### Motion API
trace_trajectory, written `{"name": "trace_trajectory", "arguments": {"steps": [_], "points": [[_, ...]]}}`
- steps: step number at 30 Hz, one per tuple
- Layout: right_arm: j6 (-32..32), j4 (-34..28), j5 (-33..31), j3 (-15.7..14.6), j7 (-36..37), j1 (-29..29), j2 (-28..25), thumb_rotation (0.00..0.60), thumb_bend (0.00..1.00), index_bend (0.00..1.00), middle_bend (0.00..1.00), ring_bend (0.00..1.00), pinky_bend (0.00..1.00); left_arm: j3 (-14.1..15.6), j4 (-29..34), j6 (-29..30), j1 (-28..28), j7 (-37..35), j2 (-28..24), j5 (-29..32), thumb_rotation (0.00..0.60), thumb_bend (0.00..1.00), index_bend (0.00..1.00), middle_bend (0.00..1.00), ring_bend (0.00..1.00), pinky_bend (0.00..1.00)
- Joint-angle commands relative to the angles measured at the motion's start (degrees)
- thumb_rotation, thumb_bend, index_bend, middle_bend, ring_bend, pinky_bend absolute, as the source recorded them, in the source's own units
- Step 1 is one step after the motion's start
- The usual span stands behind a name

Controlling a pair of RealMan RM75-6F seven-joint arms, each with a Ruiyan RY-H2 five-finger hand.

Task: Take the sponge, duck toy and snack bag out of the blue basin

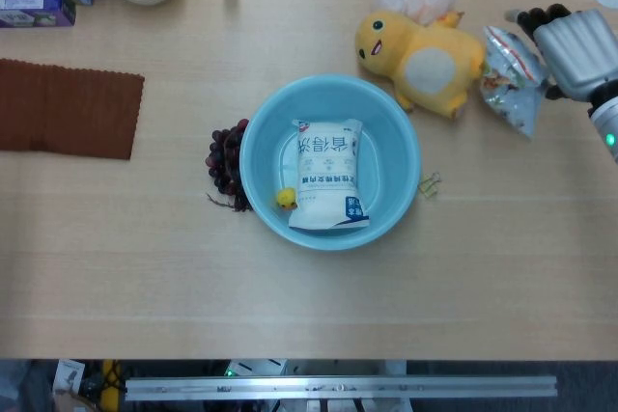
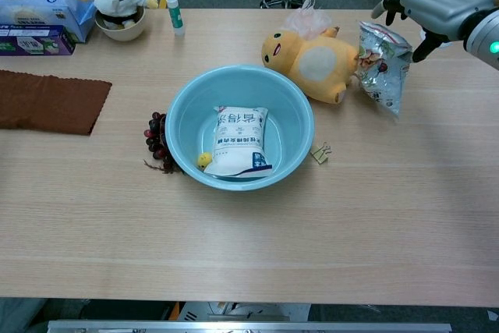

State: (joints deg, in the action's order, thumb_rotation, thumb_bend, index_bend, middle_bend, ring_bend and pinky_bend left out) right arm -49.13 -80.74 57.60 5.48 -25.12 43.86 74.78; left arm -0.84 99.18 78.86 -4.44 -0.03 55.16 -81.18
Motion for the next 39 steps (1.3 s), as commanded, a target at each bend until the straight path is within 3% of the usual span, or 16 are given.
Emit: {"name": "trace_trajectory", "arguments": {"steps": [1,14,29,39], "points": [[-0.2,-0.6,0.1,-0.1,-0.1,-0.2,-0.1,0.600,0.27,0.11,0.24,0.22,0.48,0.0,0.0,0.1,0.0,-0.1,0.0,-0.2,0.600,0.23,0.00,0.06,0.01,0.08],[-5.7,-8.3,10.3,1.2,10.4,-3.4,-4.5,0.600,0.26,0.11,0.22,0.21,0.46,-0.2,0.3,0.9,0.1,-0.3,-0.4,-0.3,0.600,0.23,0.00,0.06,0.01,0.08],[-22.6,-16.6,11.1,-1.6,7.8,-17.0,-13.1,0.600,0.26,0.11,0.25,0.21,0.46,-0.6,-1.2,0.6,-0.7,-1.0,0.9,-0.8,0.600,0.23,0.00,0.06,0.01,0.08],[-33.9,-21.3,15.7,-3.9,8.5,-26.4,-17.0,0.600,0.26,0.11,0.26,0.21,0.46,-0.8,-0.4,2.7,-0.6,0.7,2.3,-2.3,0.600,0.23,0.00,0.07,0.01,0.08]]}}
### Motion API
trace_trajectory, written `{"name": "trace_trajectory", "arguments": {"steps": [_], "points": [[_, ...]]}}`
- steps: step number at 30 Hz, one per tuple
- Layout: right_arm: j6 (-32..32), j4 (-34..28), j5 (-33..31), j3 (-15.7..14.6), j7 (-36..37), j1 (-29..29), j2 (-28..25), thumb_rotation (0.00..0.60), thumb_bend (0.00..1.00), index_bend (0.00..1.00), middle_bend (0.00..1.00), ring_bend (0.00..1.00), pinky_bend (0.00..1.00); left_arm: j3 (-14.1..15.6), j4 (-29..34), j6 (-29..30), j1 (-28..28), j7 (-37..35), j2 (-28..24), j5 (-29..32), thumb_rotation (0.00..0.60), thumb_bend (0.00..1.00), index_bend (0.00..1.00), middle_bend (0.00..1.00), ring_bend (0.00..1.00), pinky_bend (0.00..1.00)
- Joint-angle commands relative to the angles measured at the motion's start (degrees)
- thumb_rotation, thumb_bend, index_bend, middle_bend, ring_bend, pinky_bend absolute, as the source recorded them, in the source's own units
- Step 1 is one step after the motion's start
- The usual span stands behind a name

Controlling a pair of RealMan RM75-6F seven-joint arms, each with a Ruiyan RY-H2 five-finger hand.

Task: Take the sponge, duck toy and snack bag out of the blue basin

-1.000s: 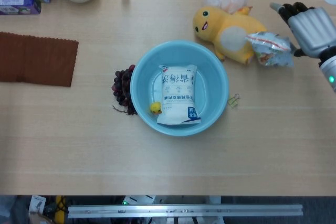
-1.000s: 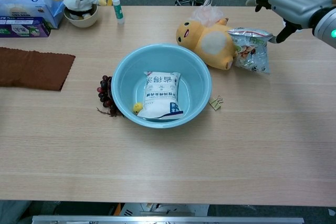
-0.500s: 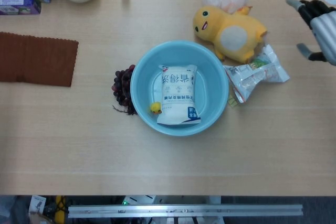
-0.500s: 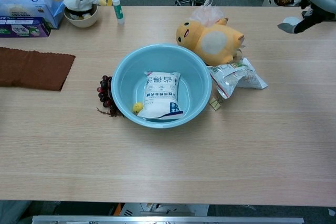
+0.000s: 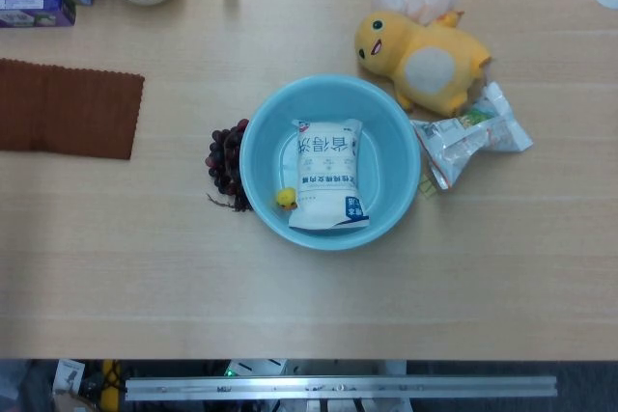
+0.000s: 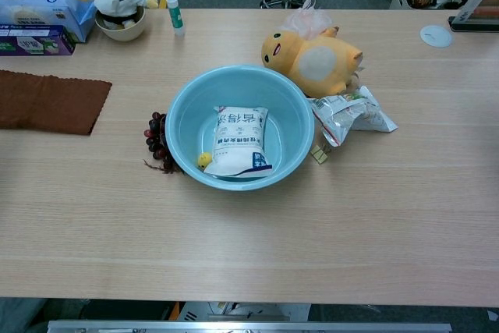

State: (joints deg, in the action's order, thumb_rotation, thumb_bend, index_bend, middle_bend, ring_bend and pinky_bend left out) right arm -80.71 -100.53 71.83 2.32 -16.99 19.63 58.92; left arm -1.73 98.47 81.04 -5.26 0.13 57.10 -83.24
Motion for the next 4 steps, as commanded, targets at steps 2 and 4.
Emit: {"name": "trace_trajectory", "arguments": {"steps": [2,4], "points": [[-3.9,-2.2,2.5,-1.1,0.4,-3.7,-1.6,0.600,0.26,0.12,0.26,0.21,0.46,-0.1,0.4,1.4,0.4,0.7,0.8,-0.6,0.600,0.23,0.00,0.07,0.01,0.08],[-5.1,-2.8,3.5,-1.5,0.5,-5.0,-1.9,0.600,0.26,0.13,0.26,0.21,0.46,-0.3,0.2,2.3,0.6,0.4,1.4,-0.9,0.600,0.23,0.00,0.07,0.01,0.08]]}}
